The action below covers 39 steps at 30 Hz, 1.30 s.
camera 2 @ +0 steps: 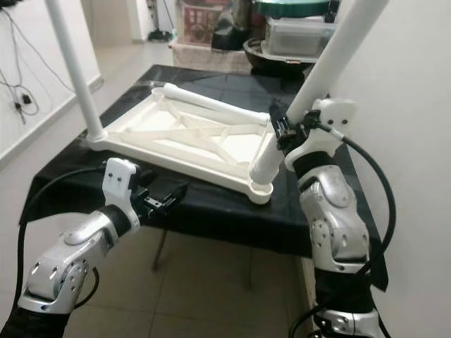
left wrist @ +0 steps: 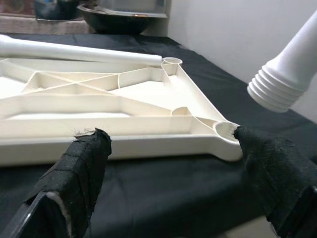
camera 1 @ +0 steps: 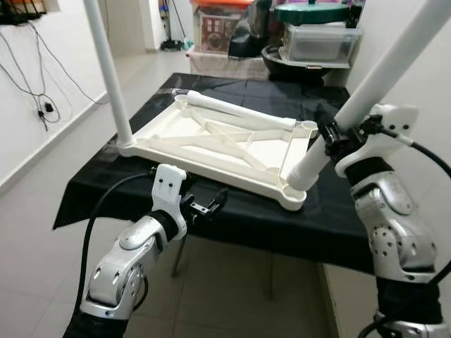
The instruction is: Building children table
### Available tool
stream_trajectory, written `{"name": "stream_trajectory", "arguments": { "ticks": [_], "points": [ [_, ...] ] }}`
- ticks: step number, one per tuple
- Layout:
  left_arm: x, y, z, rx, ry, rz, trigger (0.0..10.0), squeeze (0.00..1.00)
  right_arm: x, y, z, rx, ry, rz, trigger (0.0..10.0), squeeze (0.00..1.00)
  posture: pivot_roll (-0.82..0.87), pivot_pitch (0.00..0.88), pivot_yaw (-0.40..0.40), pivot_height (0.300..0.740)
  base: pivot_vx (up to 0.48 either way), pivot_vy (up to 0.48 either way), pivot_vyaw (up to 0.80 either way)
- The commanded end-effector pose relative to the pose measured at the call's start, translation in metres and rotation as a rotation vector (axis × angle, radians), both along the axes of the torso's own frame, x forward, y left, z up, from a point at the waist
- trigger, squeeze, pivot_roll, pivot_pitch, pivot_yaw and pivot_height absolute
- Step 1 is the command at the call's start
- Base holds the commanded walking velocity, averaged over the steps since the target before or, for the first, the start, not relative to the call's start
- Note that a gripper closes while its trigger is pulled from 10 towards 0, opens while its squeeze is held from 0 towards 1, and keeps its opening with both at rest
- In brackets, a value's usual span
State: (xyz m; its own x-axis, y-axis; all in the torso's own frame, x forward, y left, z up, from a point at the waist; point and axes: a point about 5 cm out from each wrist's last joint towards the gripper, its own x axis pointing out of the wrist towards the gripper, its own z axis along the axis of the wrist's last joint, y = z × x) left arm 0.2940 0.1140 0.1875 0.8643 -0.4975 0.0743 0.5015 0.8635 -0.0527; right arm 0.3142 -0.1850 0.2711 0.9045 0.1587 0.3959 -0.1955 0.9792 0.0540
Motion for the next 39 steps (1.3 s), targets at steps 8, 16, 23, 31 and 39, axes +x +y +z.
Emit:
{"name": "stream_trajectory", "arguments": {
  "ticks": [8,16,23,31,39],
  "points": [
    [0.004,-0.002,-0.006,0.016,0.016,0.030,10.0,0.00,-0.001,-0.006,0.001,-0.010,-0.020,-0.031,10.0,0.00,0.13,0.041,-0.066,0.740,0.132,-0.065,0.00],
    [0.006,0.000,-0.007,0.019,0.022,0.044,10.0,0.00,-0.001,-0.006,0.001,-0.003,-0.024,-0.032,10.0,0.00,0.13,0.049,-0.064,0.740,0.000,0.000,0.00],
    [0.006,0.000,-0.008,0.041,0.012,0.052,10.0,0.00,0.000,-0.005,-0.004,-0.012,0.008,0.001,10.0,0.00,0.13,0.058,-0.069,0.740,0.000,0.000,0.00],
    [-0.005,-0.012,-0.014,0.069,0.023,-0.038,10.0,0.00,0.005,-0.009,-0.025,-0.024,0.155,0.129,10.0,0.00,0.13,0.074,-0.069,0.740,0.000,0.000,0.00],
    [-0.050,-0.043,-0.027,0.020,0.121,-0.330,10.0,0.00,0.022,-0.011,-0.036,0.001,0.232,0.322,10.0,0.00,0.15,0.114,-0.070,0.740,0.000,0.000,0.00]
  ]
}}
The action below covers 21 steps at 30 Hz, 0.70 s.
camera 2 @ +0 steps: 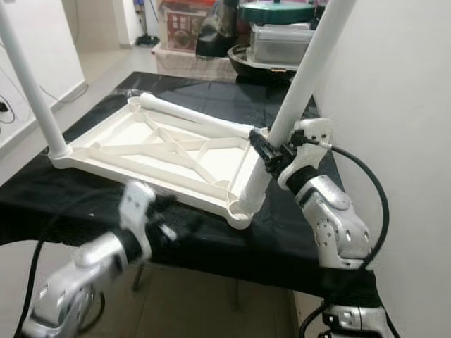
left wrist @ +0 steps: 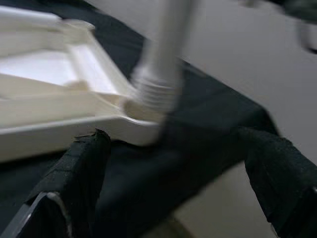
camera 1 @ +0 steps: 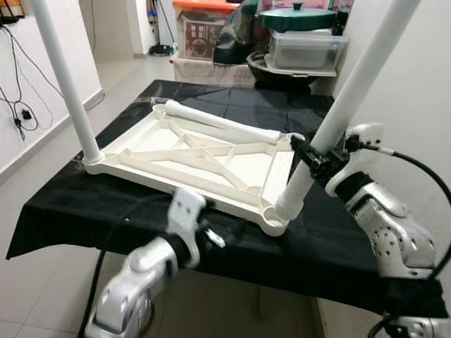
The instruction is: Building children table
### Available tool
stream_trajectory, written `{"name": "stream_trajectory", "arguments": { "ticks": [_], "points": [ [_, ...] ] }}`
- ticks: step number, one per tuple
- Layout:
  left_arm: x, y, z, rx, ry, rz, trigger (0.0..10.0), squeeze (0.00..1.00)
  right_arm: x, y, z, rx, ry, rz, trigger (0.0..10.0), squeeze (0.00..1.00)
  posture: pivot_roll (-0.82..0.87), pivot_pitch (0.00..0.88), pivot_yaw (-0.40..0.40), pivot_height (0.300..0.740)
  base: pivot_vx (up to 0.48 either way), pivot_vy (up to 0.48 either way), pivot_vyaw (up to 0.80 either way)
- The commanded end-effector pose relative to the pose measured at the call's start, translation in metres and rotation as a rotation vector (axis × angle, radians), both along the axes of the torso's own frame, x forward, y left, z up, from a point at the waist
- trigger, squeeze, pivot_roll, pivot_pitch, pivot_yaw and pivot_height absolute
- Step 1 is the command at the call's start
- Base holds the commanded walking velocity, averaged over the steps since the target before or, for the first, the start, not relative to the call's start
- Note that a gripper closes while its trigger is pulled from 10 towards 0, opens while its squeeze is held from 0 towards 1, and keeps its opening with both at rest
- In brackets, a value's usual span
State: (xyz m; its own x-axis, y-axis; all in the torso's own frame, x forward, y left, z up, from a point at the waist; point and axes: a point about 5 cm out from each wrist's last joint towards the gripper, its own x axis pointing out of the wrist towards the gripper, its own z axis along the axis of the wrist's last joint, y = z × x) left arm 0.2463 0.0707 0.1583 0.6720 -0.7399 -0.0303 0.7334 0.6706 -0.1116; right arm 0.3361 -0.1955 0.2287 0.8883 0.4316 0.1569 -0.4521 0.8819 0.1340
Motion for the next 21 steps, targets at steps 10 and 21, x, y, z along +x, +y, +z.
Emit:
{"name": "stream_trajectory", "arguments": {
  "ticks": [10,21],
  "points": [
    [-0.027,0.001,-0.001,0.001,0.062,-0.077,10.0,0.00,-0.001,0.010,0.005,0.038,0.005,0.315,10.0,0.00,0.18,0.181,-0.061,0.740,0.000,0.000,0.00],
    [-0.040,0.006,0.002,0.013,0.088,-0.083,10.0,0.00,-0.005,0.002,0.004,0.040,0.015,0.450,10.0,0.00,0.19,0.226,-0.050,0.740,0.000,0.000,0.00]
  ]
}}
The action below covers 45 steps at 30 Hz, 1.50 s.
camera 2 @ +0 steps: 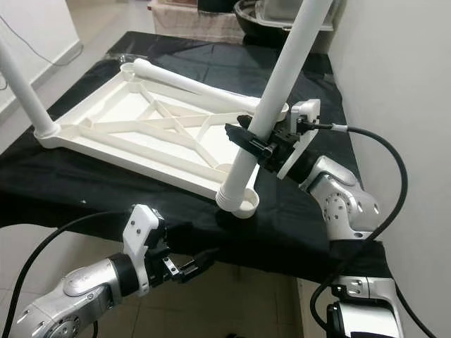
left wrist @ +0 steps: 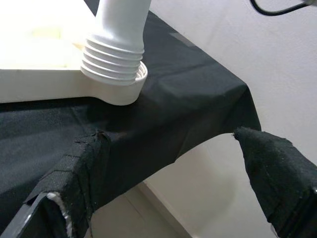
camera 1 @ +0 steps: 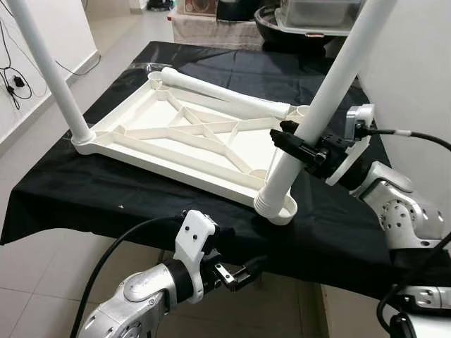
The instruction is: Building children table
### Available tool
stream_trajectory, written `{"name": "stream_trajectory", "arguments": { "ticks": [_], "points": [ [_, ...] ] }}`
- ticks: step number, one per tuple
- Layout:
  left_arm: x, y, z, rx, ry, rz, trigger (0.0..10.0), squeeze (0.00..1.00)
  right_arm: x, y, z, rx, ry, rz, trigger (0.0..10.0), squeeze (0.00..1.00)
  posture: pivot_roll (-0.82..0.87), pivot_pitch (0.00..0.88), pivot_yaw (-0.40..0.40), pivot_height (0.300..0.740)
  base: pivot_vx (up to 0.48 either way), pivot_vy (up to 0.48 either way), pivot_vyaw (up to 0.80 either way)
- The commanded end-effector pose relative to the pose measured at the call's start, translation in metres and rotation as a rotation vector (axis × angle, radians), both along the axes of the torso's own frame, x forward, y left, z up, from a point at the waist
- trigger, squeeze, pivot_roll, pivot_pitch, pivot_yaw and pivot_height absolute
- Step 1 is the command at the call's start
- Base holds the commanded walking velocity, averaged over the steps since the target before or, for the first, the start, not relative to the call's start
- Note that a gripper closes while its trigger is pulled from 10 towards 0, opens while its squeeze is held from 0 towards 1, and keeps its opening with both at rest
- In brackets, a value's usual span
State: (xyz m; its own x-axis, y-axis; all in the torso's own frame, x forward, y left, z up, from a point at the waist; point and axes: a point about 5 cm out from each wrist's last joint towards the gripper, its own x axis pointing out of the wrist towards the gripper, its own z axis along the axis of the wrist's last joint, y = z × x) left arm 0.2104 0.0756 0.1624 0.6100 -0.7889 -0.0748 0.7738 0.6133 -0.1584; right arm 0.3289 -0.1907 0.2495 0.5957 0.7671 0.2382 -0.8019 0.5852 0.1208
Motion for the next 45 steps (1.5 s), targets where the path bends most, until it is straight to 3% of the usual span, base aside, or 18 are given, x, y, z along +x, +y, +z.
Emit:
{"name": "stream_trajectory", "arguments": {
  "ticks": [1,8,15,22,28,35,36,40,45],
  "points": [
    [-0.007,0.002,-0.002,0.010,0.032,-0.008,10.0,0.00,0.005,-0.008,-0.014,-0.026,0.076,-0.012,10.0,0.00,0.19,0.232,-0.048,0.740,0.000,0.000,0.00],
    [-0.013,0.003,-0.002,0.021,0.047,-0.007,10.0,0.00,0.012,-0.021,-0.009,-0.061,0.056,-0.039,10.0,0.00,0.19,0.237,-0.047,0.740,0.000,0.000,0.00],
    [-0.016,0.005,-0.002,0.035,0.057,-0.001,10.0,0.00,0.006,-0.026,-0.013,-0.077,0.078,0.068,10.0,0.00,0.20,0.235,-0.047,0.740,0.000,0.000,0.00],
    [-0.018,0.006,-0.001,0.045,0.060,0.000,10.0,0.00,-0.003,-0.016,-0.030,-0.152,0.062,0.174,10.0,0.00,0.21,0.237,-0.044,0.740,0.000,0.000,0.00],
    [-0.020,0.007,-0.002,0.052,0.066,0.001,10.0,0.00,-0.012,0.013,-0.041,-0.235,0.022,0.332,10.0,0.00,0.20,0.232,-0.040,0.740,0.000,0.000,0.00],
    [-0.021,0.007,-0.002,0.058,0.064,0.003,10.0,0.00,-0.004,0.023,-0.051,-0.274,0.036,0.313,10.0,0.00,0.21,0.229,-0.044,0.740,0.000,0.000,0.00],
    [-0.022,0.007,-0.001,0.059,0.063,0.006,10.0,0.00,0.006,0.024,-0.051,-0.286,0.020,0.232,10.0,0.00,0.21,0.227,-0.047,0.740,0.000,0.000,0.00],
    [-0.022,0.007,-0.001,0.061,0.064,0.009,10.0,0.00,0.013,0.021,-0.043,-0.236,0.023,0.185,10.0,0.00,0.21,0.231,-0.048,0.740,0.000,0.000,0.00],
    [-0.021,0.006,-0.002,0.062,0.063,0.012,10.0,0.00,0.007,0.010,-0.021,-0.108,0.005,0.265,10.0,0.00,0.20,0.235,-0.052,0.740,0.000,0.000,0.00]
  ]
}}
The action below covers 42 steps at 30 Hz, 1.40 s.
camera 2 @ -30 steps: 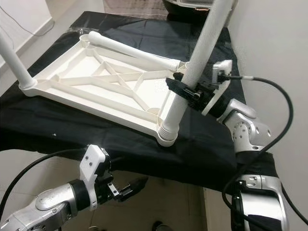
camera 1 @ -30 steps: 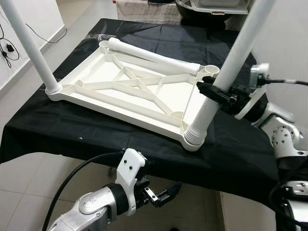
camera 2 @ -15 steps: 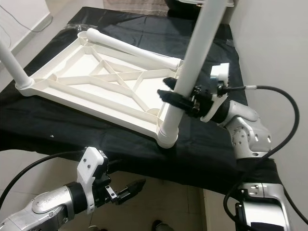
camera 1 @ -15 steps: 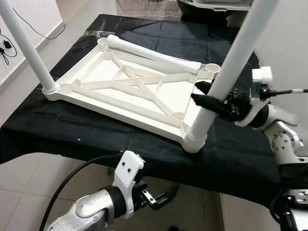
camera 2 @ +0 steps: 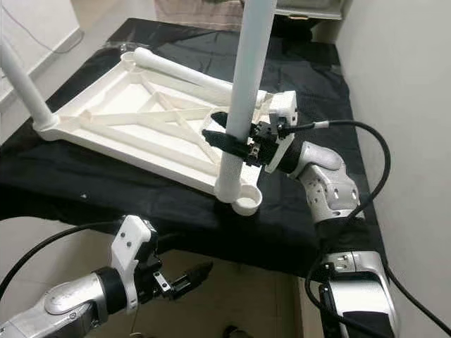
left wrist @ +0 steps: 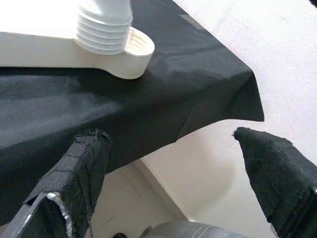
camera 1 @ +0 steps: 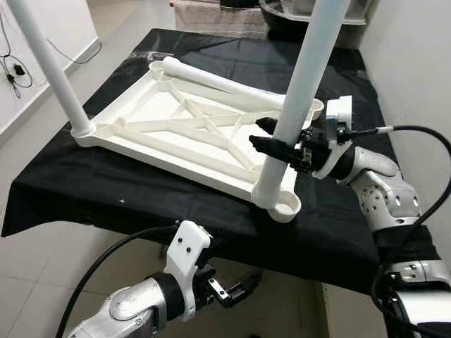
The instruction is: Building children table
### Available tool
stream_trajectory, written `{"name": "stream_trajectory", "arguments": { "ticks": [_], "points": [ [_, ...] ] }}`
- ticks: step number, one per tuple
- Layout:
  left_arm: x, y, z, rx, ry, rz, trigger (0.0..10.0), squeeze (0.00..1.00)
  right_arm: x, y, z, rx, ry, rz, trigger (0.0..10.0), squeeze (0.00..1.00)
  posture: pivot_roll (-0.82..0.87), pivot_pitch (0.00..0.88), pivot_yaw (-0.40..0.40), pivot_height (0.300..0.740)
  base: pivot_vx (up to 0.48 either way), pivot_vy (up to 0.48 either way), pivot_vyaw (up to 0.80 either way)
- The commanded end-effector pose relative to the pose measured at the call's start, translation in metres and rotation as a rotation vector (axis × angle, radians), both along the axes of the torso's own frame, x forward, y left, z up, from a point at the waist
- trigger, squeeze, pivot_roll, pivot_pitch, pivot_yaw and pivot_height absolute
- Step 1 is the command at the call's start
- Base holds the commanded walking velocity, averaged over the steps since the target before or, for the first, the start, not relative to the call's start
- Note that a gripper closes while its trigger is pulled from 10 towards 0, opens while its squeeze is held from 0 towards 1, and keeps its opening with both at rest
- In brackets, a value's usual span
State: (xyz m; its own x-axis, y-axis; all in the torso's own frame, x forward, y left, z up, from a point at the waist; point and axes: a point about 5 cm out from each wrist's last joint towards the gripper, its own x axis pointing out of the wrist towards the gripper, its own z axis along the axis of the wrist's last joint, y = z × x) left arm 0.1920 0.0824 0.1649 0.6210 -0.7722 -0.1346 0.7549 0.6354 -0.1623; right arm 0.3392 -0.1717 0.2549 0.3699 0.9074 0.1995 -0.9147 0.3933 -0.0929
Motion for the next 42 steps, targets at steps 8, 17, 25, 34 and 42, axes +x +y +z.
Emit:
{"name": "stream_trajectory", "arguments": {
  "ticks": [8,17,25,34,42],
  "points": [
    [-0.002,-0.001,-0.005,0.020,0.023,-0.007,10.0,0.00,-0.005,-0.032,-0.013,0.069,0.149,0.031,10.0,0.00,0.20,0.238,-0.052,0.740,0.000,0.000,0.00],
    [-0.001,-0.001,-0.004,0.023,0.020,-0.004,10.0,0.00,-0.004,-0.047,-0.018,0.043,0.162,-0.007,10.0,0.00,0.20,0.241,-0.051,0.740,0.000,0.000,0.00],
    [-0.001,-0.001,-0.005,0.027,0.018,-0.001,10.0,0.00,-0.013,-0.053,-0.019,0.070,0.183,0.053,10.0,0.00,0.20,0.241,-0.049,0.740,0.000,0.000,0.00],
    [0.000,-0.002,-0.004,0.028,0.008,-0.001,10.0,0.00,-0.014,-0.054,-0.026,0.042,0.177,0.022,10.0,0.00,0.20,0.240,-0.054,0.740,0.000,0.000,0.00],
    [0.000,-0.003,-0.003,0.028,0.000,-0.004,10.0,0.00,-0.010,-0.048,-0.039,-0.130,0.147,-0.081,10.0,0.00,0.20,0.238,-0.056,0.740,0.000,0.000,0.00]
  ]
}}
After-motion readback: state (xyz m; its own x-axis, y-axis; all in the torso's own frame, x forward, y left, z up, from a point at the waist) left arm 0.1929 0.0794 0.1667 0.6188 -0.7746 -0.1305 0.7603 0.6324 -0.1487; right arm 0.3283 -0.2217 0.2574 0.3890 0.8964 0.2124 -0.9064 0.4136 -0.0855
